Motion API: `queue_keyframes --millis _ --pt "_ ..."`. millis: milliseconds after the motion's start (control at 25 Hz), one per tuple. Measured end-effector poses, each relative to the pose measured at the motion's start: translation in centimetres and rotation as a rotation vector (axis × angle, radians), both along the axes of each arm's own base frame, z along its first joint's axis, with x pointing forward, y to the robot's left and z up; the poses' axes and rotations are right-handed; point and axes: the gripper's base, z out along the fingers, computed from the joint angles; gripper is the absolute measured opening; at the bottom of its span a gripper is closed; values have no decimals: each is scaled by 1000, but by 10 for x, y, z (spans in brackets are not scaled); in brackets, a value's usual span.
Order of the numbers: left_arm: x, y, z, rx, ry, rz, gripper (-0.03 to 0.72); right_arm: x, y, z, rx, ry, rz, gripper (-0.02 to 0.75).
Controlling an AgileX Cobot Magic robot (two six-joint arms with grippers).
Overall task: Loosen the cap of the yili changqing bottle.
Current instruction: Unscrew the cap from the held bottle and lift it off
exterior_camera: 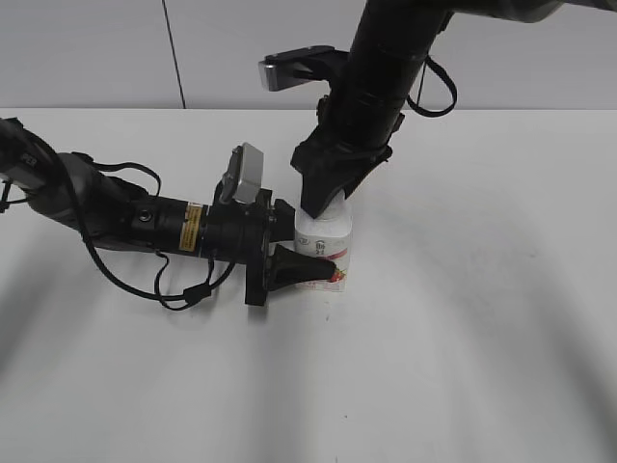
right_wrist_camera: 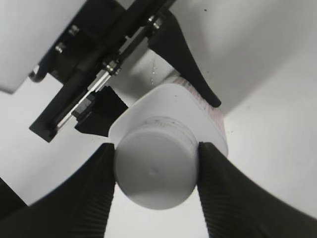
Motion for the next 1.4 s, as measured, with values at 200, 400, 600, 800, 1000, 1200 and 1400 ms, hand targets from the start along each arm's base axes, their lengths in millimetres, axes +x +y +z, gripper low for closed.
queue_keyframes --millis 200,400,600,800,1000,1200,1400 --pt "0 0 0 -1 0 0 403 0 0 0 6 -79 230 403" --pt "0 0 0 0 0 0 403 0 0 0 11 -153 442 399" --pt "0 0 0 1 3 1 403 1 0 1 15 -211 599 398" --pt "0 0 0 1 4 2 403 1 0 2 17 -240 675 397" --pt "0 0 0 1 4 2 403 1 0 2 17 -243 682 397" --pt "0 0 0 1 4 2 403 1 0 2 17 -243 681 397" --pt "0 0 0 2 3 2 403 1 0 2 17 -242 678 407"
